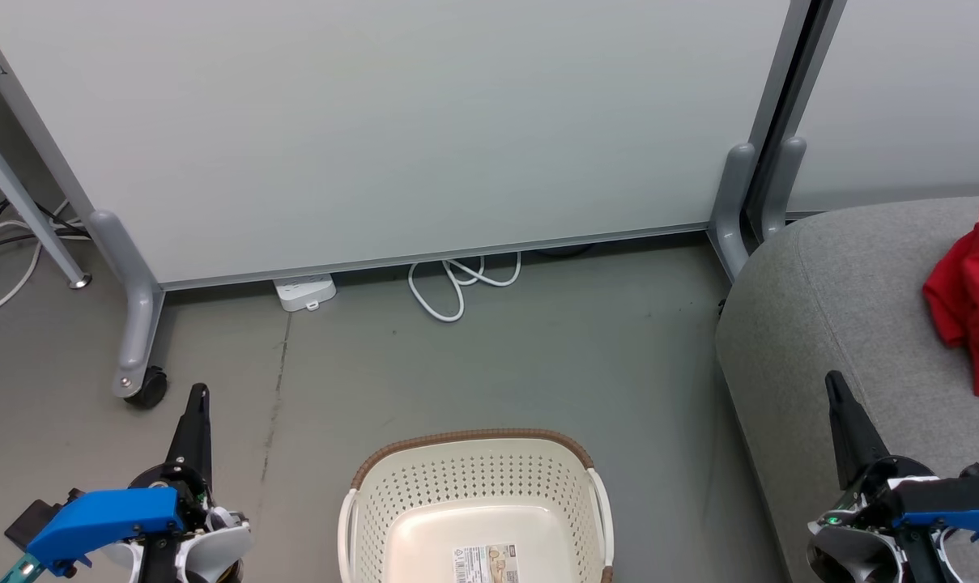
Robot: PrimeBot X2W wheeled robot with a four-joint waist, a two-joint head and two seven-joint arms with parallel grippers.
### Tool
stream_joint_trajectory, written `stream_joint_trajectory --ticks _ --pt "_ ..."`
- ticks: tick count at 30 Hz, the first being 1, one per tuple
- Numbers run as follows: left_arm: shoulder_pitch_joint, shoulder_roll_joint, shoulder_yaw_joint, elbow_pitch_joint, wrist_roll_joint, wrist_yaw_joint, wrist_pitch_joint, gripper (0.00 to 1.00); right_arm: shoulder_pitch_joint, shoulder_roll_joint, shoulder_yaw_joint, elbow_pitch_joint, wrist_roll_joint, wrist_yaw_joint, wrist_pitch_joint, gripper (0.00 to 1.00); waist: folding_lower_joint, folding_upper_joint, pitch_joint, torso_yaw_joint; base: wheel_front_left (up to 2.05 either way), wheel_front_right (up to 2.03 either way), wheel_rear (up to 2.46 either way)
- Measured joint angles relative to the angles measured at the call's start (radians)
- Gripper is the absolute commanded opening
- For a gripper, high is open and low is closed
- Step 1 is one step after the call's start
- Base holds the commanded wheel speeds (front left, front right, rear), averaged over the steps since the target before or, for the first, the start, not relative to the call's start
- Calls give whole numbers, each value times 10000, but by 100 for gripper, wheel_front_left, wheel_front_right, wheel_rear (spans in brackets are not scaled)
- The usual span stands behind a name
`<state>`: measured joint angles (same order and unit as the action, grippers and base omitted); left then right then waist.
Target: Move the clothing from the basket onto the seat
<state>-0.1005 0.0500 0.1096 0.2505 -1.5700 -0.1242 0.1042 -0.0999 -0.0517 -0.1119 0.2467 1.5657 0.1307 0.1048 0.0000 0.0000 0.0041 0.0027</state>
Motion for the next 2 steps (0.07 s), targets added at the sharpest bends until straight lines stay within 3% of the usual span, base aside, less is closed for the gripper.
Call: stream_joint_trajectory --ticks 2 --pt "-4 0 13 -6 -130 0 29 0 -5 2 -6 -2 150 2 15 0 0 0 -3 -9 0 0 0"
